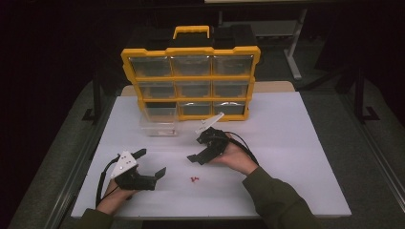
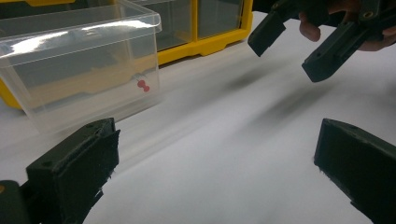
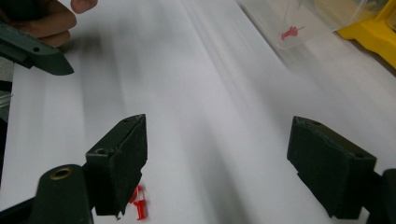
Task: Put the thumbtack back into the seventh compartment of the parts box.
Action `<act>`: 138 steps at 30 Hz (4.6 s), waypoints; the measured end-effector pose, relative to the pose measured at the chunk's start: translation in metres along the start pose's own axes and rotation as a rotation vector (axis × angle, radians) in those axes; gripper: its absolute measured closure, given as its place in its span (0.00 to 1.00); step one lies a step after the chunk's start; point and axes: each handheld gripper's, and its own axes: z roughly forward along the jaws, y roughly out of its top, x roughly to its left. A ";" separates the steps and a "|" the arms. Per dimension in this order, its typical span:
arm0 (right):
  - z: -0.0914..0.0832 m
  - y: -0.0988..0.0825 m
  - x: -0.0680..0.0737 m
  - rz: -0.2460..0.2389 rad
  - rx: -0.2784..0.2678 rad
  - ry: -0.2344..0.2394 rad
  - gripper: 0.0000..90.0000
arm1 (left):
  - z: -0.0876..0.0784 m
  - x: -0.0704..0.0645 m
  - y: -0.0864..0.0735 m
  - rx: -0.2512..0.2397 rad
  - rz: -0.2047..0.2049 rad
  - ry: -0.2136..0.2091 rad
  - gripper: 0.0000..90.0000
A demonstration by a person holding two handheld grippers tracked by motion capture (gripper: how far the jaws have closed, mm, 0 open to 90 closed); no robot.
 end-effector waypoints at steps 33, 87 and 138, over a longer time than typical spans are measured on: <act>0.001 -0.025 0.016 0.003 0.045 0.061 0.55 | 0.000 -0.001 0.000 0.004 0.009 -0.001 0.00; 0.029 -0.035 0.028 -0.125 0.181 0.152 0.89 | 0.001 -0.002 0.000 0.009 0.014 -0.004 0.00; 0.009 -0.020 0.006 -0.021 0.095 0.081 0.91 | 0.002 -0.002 0.000 0.008 0.012 -0.005 0.00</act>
